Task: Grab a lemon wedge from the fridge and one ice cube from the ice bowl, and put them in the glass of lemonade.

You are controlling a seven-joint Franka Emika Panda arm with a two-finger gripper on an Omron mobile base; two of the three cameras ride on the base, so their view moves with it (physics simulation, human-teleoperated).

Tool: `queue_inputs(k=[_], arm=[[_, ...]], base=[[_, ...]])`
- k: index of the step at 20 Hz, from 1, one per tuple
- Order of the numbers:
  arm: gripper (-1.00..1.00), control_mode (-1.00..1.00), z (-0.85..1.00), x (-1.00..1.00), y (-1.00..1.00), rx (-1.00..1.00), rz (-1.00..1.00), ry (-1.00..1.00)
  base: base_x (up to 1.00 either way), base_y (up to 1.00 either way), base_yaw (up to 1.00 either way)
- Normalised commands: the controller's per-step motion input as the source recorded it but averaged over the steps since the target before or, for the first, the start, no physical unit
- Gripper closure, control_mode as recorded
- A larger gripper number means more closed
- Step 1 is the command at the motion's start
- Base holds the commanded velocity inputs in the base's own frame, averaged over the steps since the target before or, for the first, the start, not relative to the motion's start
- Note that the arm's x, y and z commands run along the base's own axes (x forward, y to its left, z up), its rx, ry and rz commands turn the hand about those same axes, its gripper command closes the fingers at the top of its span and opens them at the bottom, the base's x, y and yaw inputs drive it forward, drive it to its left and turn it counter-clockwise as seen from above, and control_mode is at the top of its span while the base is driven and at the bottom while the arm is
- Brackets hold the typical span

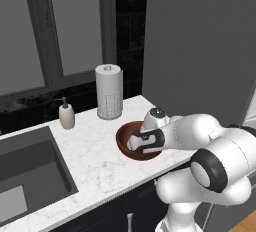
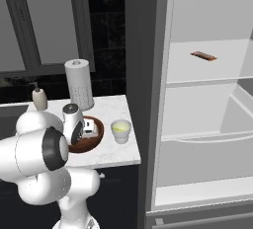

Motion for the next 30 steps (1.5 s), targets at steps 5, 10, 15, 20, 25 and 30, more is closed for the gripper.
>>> queue_inputs(k=[5, 10, 15, 20, 25, 30], arm=[[-1.00, -1.00, -0.22, 0.01, 0.00, 0.00, 0.00, 0.00], [-1.00, -1.00, -0.03, 0.03, 0.00, 0.00, 0.00, 0.00], [1.00, -1.00, 0.00, 0.00, 0.00, 0.00, 0.00, 0.00], [1.00, -1.00, 0.00, 0.00, 0.00, 0.00, 0.00, 0.00], [1.00, -1.00, 0.00, 0.00, 0.00, 0.00, 0.00, 0.00], [1.00, -1.00, 0.00, 0.00, 0.00, 0.00, 0.00, 0.00]], base=[[0.00, 0.00, 0.00], [0.00, 0.00, 0.00], [0.00, 0.00, 0.00], [0.00, 0.00, 0.00], [0.00, 0.00, 0.00], [0.00, 0.00, 0.00]])
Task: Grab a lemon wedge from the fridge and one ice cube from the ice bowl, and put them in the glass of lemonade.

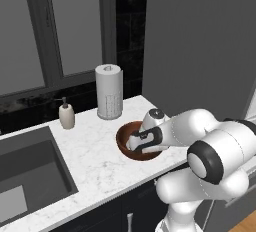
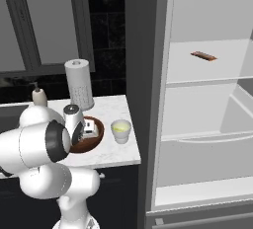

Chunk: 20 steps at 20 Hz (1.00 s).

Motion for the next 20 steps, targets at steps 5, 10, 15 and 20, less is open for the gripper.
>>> queue_inputs(k=[5, 10, 15, 20], arm=[[1.00, -1.00, 0.54, -0.09, -0.05, 0.10, 0.00, -0.03], [1.00, -1.00, 0.55, -0.27, -0.18, 0.15, 0.00, -0.06], [1.00, -1.00, 0.28, -0.24, -0.21, 0.12, 0.00, -0.05], [1.00, -1.00, 0.10, -0.08, -0.20, 0.06, 0.00, 0.00]], base=[[0.00, 0.00, 0.00], [0.00, 0.00, 0.00], [0.00, 0.00, 0.00], [0.00, 0.00, 0.00]])
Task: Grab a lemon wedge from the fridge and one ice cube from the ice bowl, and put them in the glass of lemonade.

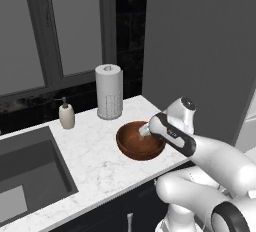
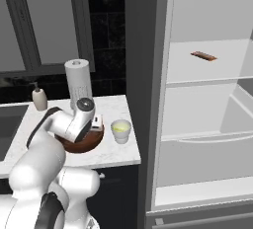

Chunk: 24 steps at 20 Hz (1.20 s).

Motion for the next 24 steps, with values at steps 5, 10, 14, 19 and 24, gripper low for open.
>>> queue_inputs(k=[5, 10, 14, 19, 24], arm=[[1.00, -1.00, 0.22, -0.02, -0.07, -0.07, -0.07, 0.03], [1.00, -1.00, 0.98, 0.00, 0.00, -0.30, -0.15, 0.29], [1.00, -1.00, 0.72, -0.08, -0.05, -0.26, -0.25, 0.18], [1.00, -1.00, 0.02, -0.01, -0.49, -0.09, -0.31, -0.14], [1.00, -1.00, -0.25, 0.04, -0.48, -0.01, -0.27, -0.33]], base=[[0.00, 0.00, 0.00], [0.00, 0.00, 0.00], [0.00, 0.00, 0.00], [0.00, 0.00, 0.00], [0.00, 0.00, 0.00]])
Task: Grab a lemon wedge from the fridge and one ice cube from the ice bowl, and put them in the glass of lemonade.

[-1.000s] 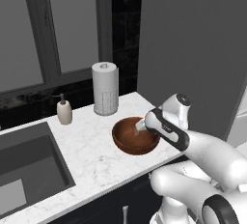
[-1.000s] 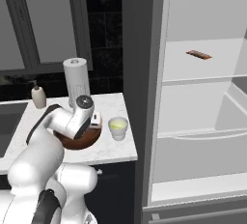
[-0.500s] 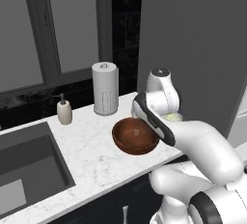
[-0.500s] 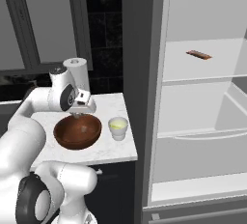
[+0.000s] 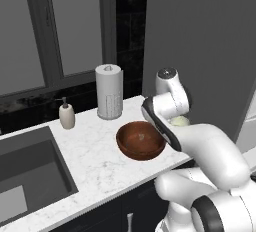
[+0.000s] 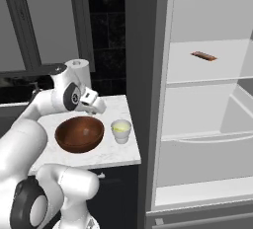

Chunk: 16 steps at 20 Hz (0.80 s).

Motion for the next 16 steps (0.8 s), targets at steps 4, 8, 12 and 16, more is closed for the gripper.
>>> queue_inputs(k=[4, 8, 12, 16], arm=[[1.00, -1.00, -0.49, 0.19, -0.68, 0.04, -0.23, -0.20], [1.00, -1.00, -0.06, 0.07, -0.52, 0.04, -0.12, -0.01], [1.00, -1.00, 0.03, 0.11, -0.27, 0.03, -0.10, 0.03], [1.00, -1.00, 0.00, 0.04, -0.06, 0.01, -0.05, 0.01]], base=[[0.00, 0.00, 0.00], [0.00, 0.00, 0.00], [0.00, 0.00, 0.00], [0.00, 0.00, 0.00]])
